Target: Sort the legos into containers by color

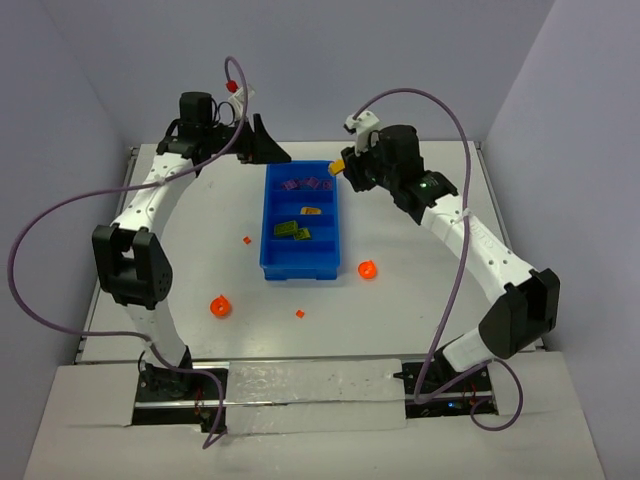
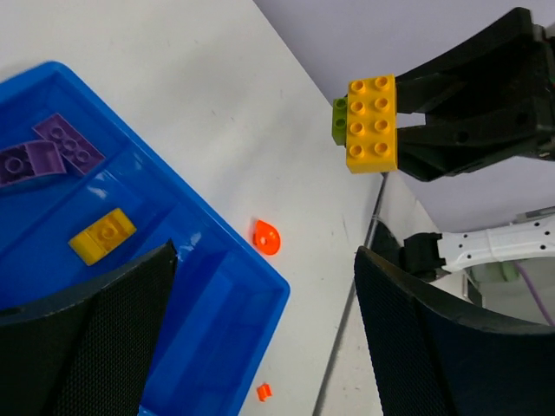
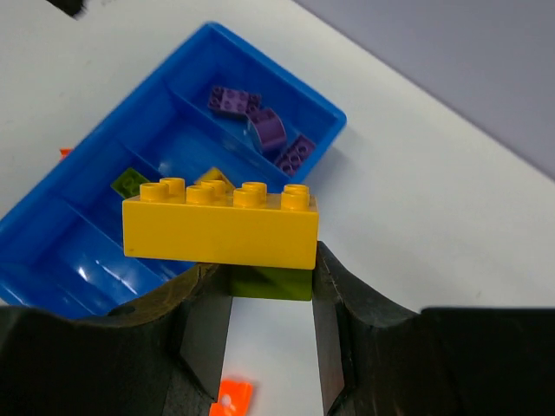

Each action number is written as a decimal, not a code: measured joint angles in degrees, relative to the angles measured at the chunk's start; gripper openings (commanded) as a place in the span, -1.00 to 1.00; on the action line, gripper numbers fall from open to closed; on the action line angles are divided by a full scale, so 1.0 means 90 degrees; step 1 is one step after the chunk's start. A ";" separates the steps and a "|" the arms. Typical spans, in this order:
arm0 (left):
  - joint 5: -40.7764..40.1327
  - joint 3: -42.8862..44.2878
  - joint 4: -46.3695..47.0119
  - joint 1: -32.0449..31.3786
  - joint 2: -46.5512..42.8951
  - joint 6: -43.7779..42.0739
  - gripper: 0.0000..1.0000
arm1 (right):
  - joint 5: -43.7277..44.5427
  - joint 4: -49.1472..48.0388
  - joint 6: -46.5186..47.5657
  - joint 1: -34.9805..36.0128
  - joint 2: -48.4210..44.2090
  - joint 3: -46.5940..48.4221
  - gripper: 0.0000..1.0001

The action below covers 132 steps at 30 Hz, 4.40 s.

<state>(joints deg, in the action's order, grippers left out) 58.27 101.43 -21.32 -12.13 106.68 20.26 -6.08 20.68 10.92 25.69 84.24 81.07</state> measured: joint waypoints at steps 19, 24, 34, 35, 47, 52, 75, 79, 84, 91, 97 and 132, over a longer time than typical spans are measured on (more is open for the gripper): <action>0.1052 0.0241 -0.0580 -0.0427 0.0296 -0.0297 0.93 | -0.0170 -0.1070 0.1277 0.1082 0.0074 -0.0276 -1.00; 0.1292 0.0248 -0.0612 -0.0451 0.0435 -0.0294 0.86 | -0.0276 -0.1154 0.1531 0.1143 0.0122 -0.0289 -1.00; 0.1563 0.0248 -0.0620 -0.0519 0.0444 -0.0331 0.59 | -0.0501 -0.1252 0.1796 0.1366 0.0399 -0.0288 -1.00; 0.1574 0.0248 -0.0621 -0.0519 0.0444 -0.0332 0.50 | -0.0505 -0.1252 0.1817 0.1367 0.0419 -0.0289 -1.00; 0.1697 0.0321 -0.0663 -0.0502 0.0518 -0.0355 -0.23 | -0.0425 -0.1369 0.1958 0.1379 0.0550 -0.0264 -1.00; 0.1744 0.0372 -0.0734 -0.0484 0.0625 -0.0242 -0.87 | -0.0330 -0.1352 0.2081 0.1379 0.0567 -0.0264 -1.00; -0.1468 0.0381 -0.1196 -0.0335 0.0643 -0.2565 -1.00 | 0.0001 -0.1165 0.1992 0.0953 -0.0028 -0.1726 -1.00; -0.2608 0.0316 -0.1268 -0.0715 0.0657 -0.3101 -0.98 | 0.0071 -0.0897 0.1783 0.0776 -0.0091 -0.1724 -1.00; -0.3311 0.0316 -0.1109 -0.0819 0.0705 -0.3678 -0.93 | 0.0064 -0.0436 0.1555 0.0573 -0.0119 -0.1646 -1.00; -0.3684 0.0307 -0.1086 -0.0972 0.1100 -0.4646 -0.95 | 0.0022 0.0066 0.1506 0.0519 -0.0132 -0.1530 -1.00; -0.3734 0.0214 -0.1086 -0.1000 0.1254 -0.5058 -0.94 | -0.0053 0.0231 0.1508 0.0475 -0.0132 -0.1413 -1.00; -0.3164 0.0647 -0.1449 -0.1105 0.1606 -0.4637 0.42 | -0.0836 0.0523 0.1721 0.0435 -0.0064 -0.0996 -1.00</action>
<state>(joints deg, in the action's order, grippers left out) 29.79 107.25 -34.36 -22.07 121.13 -21.47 -13.60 25.39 26.41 29.61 83.66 72.11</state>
